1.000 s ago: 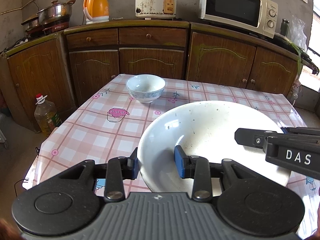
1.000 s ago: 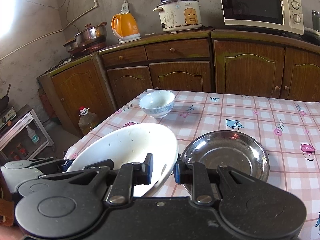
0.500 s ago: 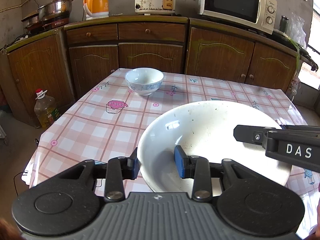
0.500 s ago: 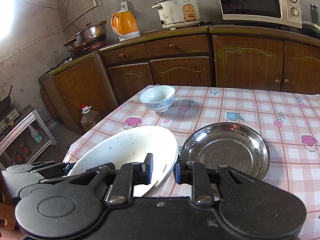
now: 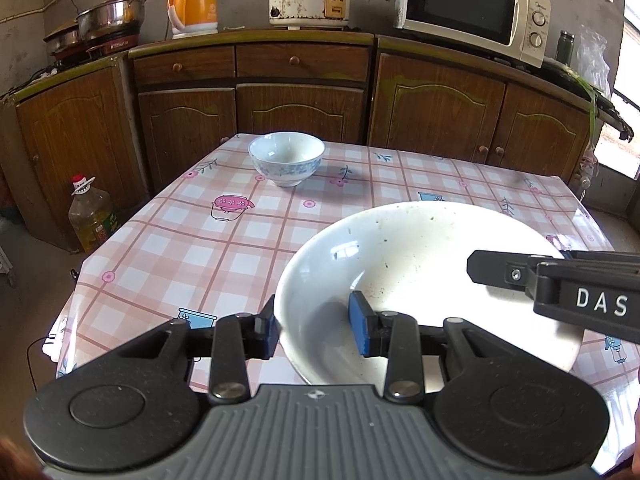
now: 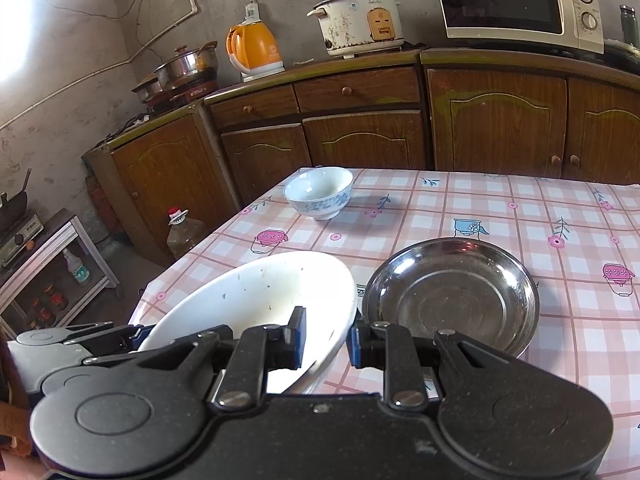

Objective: Organize plates and bowls

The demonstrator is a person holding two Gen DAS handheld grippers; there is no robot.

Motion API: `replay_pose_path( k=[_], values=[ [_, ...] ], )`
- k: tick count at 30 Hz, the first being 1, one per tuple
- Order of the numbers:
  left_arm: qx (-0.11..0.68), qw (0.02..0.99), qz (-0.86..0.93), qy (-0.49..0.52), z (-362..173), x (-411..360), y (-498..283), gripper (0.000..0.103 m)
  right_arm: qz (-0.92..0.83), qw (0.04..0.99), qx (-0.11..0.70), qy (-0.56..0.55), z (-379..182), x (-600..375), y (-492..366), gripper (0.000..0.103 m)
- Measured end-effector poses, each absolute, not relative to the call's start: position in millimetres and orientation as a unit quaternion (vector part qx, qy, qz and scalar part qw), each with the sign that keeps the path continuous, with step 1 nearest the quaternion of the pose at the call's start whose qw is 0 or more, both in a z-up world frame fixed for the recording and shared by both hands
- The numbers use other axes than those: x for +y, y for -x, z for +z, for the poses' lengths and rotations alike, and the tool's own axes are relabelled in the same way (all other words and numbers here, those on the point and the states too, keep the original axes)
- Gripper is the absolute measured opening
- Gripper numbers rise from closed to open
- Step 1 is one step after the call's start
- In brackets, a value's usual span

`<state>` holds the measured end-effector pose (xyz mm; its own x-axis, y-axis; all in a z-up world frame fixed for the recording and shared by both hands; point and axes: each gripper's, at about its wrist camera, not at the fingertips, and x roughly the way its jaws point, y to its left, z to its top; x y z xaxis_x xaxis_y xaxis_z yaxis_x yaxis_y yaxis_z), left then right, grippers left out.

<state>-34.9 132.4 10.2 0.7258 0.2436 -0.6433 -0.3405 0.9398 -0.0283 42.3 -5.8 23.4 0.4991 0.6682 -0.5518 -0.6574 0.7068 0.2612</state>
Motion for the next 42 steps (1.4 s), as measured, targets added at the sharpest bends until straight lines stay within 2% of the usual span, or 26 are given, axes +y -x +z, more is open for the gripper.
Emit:
replay_pose_path(
  k=[42],
  values=[
    [0.347,0.925,0.141,0.069,3,109,59,0.035,0.388,0.858,0.337,-0.004,15,-30,-21,0.027]
  ],
)
